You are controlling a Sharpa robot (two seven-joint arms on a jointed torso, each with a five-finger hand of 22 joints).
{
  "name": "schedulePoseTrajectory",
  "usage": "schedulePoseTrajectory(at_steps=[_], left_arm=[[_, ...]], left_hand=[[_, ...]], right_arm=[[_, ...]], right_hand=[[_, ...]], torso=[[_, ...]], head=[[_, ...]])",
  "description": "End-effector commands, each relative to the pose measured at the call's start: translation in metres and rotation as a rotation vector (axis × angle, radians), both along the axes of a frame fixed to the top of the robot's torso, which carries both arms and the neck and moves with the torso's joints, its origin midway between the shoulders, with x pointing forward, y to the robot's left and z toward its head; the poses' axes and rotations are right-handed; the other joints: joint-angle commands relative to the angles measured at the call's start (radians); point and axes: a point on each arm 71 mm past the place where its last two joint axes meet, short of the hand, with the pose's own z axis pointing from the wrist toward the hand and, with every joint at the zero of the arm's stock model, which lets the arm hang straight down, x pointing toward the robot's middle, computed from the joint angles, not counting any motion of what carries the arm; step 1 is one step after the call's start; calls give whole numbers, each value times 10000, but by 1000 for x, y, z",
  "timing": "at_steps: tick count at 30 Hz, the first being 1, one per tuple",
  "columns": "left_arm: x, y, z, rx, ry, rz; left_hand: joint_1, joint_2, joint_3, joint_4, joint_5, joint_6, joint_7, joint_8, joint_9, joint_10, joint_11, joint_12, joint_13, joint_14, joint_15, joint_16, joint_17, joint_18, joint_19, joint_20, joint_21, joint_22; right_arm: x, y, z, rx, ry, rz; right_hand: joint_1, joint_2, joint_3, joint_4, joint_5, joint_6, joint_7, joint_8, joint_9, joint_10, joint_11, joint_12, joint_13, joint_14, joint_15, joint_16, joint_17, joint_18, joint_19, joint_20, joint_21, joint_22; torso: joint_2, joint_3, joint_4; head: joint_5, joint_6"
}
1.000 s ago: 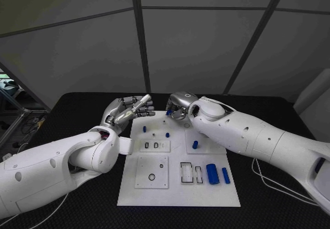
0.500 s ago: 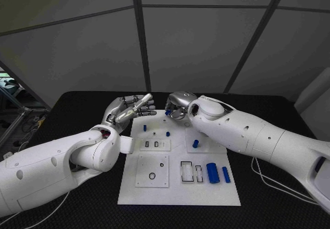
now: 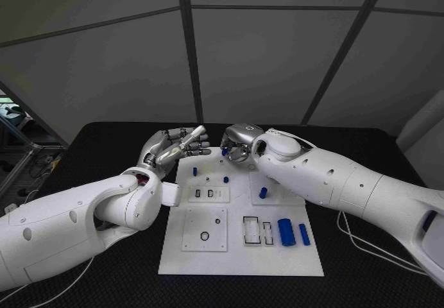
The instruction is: Assemble the parts on the task board
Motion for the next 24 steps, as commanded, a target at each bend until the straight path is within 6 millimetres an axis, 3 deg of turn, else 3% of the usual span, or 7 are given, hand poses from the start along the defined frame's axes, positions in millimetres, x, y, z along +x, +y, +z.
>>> schedulePoseTrajectory(at_steps=[1,6,12,17,21,23,24], left_arm=[[0,-2,2,-7,-92,-163],[0,-1,2,-4,-79,-171],[0,1,1,15,-63,-152],[2,6,0,69,-56,-43],[2,10,0,106,-63,38],[2,12,0,126,-61,79],[3,13,0,136,-60,100]], left_hand=[[50,20,-17,-24,-19,-85,421,-64,-16,-2,48,-49,-15,-52,28,-57,-15,-129,18,19,-63,-18],[50,21,-19,-24,-19,-95,422,-69,-17,-5,49,-54,-15,-55,30,-62,-16,-129,17,20,-65,-20],[49,24,-25,-26,-19,-123,425,-85,-19,-16,54,-68,-15,-62,34,-77,-18,-130,14,23,-71,-25],[47,32,-38,-29,-19,3,398,-84,-6,-2,53,-81,-10,-68,39,-104,-20,-131,9,28,-85,-37],[50,42,-47,-35,-19,88,366,-81,4,32,42,-80,-5,-59,36,-120,-19,-128,9,30,-94,-46],[51,46,-51,-37,-19,115,354,-80,7,45,39,-81,-3,-51,33,-124,-18,-126,10,30,-97,-49],[51,46,-51,-37,-19,115,354,-80,7,45,39,-81,-3,-51,33,-124,-18,-126,10,30,-97,-49]], right_arm=[[0,1,-2,-164,196,42],[2,-2,-2,-164,148,-135],[-1,-11,3,40,-276,-247],[-11,-35,15,574,-847,-367],[-21,-65,23,1221,-703,-718],[-25,-83,24,1484,-197,-1033],[-26,-91,24,1603,126,-1212]], right_hand=[[-65,-198,-76,83,-89,-871,19,-62,-194,-636,103,-33,-110,115,95,-194,-414,-96,-263,63,-216,-453],[87,-251,-612,88,-253,-2269,-173,-46,-187,-2055,327,52,-230,-368,260,-916,-1578,110,-990,212,-972,-1654],[264,-135,-1043,122,-190,-1886,-110,103,-92,-2198,326,398,-172,-359,267,-879,-1598,129,-1014,253,-988,-1683],[247,-35,-1225,245,83,-1404,103,247,-34,-1458,149,1059,-38,-42,152,-479,-1042,9,-580,176,-506,-949],[142,-31,-1249,412,129,-1117,124,321,-14,-679,74,1483,77,44,98,-377,-868,-68,-338,134,-214,-496],[112,-77,-1291,488,105,-1044,82,328,-18,117,-66,1874,253,116,5,-236,-644,-109,-197,75,-31,-203],[99,-205,-1411,496,72,-1064,33,302,-32,755,-178,2266,451,161,-79,-130,-472,-142,-101,21,96,9]], torso=[[0,-5,6],[3,1,1],[-2,13,-7],[-38,40,-70],[-68,72,-131],[-88,95,-163],[-96,101,-176]], head=[[7,-8],[4,-9],[27,-5],[57,54],[87,53],[67,76],[61,88]])
